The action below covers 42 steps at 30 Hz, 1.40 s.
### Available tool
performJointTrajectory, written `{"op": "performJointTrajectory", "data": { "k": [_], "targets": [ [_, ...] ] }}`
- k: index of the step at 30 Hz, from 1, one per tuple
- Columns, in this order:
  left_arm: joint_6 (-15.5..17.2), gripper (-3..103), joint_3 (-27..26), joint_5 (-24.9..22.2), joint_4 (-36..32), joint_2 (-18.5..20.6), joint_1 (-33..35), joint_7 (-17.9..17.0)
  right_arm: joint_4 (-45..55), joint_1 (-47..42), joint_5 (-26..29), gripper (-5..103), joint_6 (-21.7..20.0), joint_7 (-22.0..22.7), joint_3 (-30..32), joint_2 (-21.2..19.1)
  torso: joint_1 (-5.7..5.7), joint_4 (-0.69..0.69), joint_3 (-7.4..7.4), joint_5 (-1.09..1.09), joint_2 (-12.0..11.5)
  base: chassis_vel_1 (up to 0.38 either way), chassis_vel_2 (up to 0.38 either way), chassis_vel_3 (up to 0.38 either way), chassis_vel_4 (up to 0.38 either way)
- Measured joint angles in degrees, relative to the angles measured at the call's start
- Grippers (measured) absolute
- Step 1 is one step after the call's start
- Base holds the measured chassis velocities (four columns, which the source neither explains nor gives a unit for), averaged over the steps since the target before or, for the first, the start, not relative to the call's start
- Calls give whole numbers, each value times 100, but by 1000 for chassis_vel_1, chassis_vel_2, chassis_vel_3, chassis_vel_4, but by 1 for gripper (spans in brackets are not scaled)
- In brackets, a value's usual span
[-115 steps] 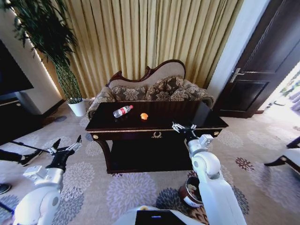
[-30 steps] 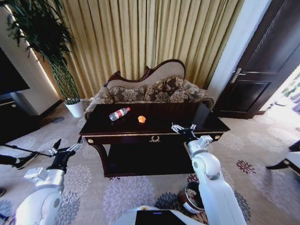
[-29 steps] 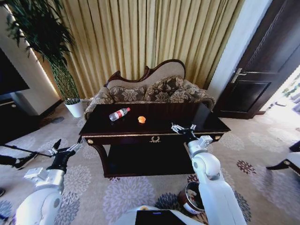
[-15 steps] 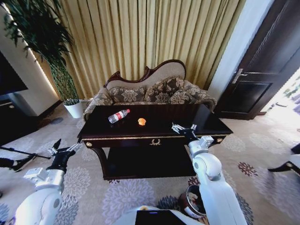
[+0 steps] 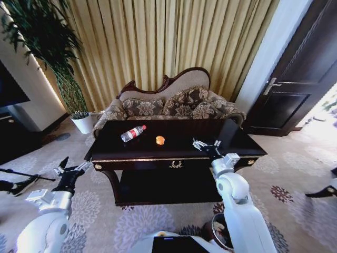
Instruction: Move to the front of the table and place the trash on the table into the trash bin.
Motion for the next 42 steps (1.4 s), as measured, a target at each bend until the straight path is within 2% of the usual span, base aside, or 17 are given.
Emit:
{"op": "performJointTrajectory", "data": {
  "k": [6, 30, 33, 34, 35, 38, 42],
  "targets": [
    [-3, 100, 0, 10, 1, -9, 5, 1, 51, -65, -209, 100, -36, 54, -25, 8, 1, 0, 0, 0, 0, -40, 44, 37, -30],
    [21, 100, 83, 135, 46, 67, -82, -68, 109, -53, -79, 100, -12, 105, -27, -7, 0, 1, 0, 0, 1, 0, 0, 0, 0],
    [177, 100, 232, 160, 78, 225, -247, -253, 181, -79, -80, 100, -12, 98, -31, -8, 0, 1, 0, -1, 0, 0, 0, 0, 0],
    [360, 100, 294, 133, 51, 355, -346, -390, 251, -118, -80, 100, -12, 94, -33, -12, 0, 1, 0, -1, 0, 0, 0, 0, 0],
    [360, 100, 294, 133, 51, 355, -346, -390, 251, -118, -80, 100, -12, 94, -33, -12, 0, 1, 0, -1, 0, 0, 0, 0, 0],
    [708, 100, 396, 2, -14, 663, -480, -711, 430, -232, -78, 100, -17, 88, 7, -14, 0, 0, 0, 0, 1, 0, 0, 0, 0],
    [788, 100, 431, -86, -11, 821, -535, -860, 519, -292, -76, 100, -17, 88, 60, -20, 0, 0, 0, 0, 1, 0, 0, 0, 0]
  ]
}}
